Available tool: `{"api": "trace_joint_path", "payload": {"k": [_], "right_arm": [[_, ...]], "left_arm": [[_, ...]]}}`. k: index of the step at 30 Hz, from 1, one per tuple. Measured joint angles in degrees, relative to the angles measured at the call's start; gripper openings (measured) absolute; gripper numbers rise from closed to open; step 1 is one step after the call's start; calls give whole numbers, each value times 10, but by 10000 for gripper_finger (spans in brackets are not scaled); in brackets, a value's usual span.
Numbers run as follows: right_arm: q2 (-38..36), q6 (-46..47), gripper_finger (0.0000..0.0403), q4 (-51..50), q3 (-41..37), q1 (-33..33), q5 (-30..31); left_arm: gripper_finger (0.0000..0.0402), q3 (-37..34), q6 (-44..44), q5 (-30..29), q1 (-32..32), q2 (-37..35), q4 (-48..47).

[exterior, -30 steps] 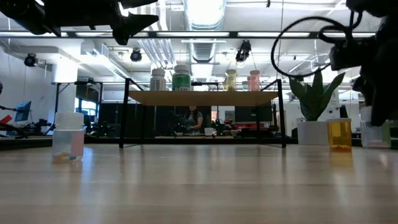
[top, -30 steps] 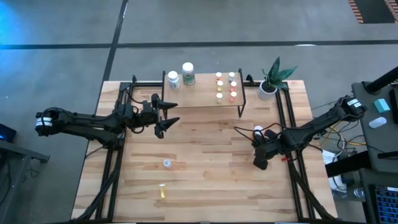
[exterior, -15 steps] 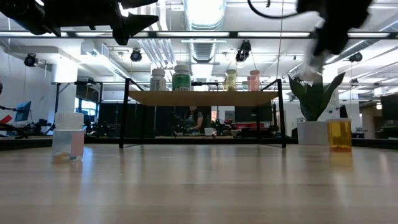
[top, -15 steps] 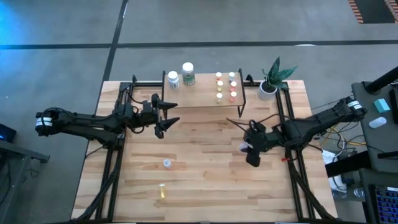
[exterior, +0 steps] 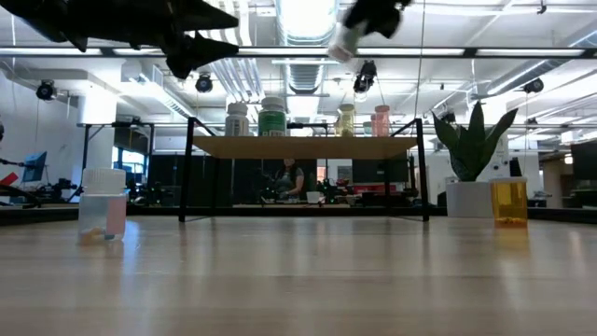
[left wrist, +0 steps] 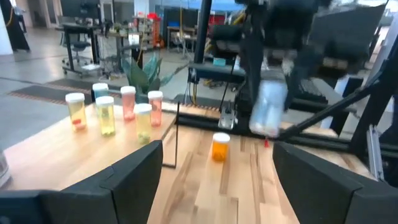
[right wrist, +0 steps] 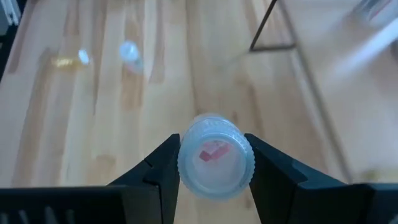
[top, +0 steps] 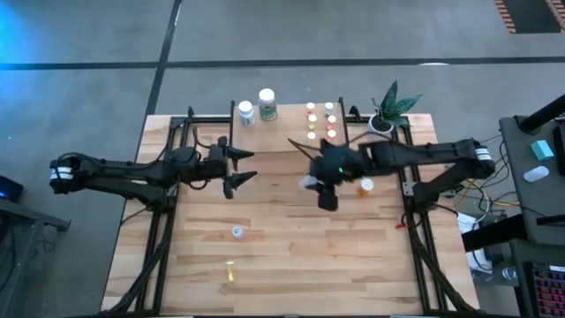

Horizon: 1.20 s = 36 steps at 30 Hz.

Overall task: Pick and place medicine bottles onto shelf by color
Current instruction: Put the right transparent pill bottle on the shelf

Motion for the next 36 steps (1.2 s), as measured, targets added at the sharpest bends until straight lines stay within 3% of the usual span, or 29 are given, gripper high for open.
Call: {"api": "trace_joint_path", "payload": {"k": [12, 24, 36], "right_arm": [[122, -120, 144, 17, 157, -128, -106], [245, -172, 144, 4, 273, -212, -113], [369, -192, 144, -133, 444, -238, -114]], "left_arm": [[288, -13, 2, -35, 0, -109, -84], [288, -25, -15, -49, 0, -89, -85], [288, -26, -16, -52, 0, -76, -84]]}}
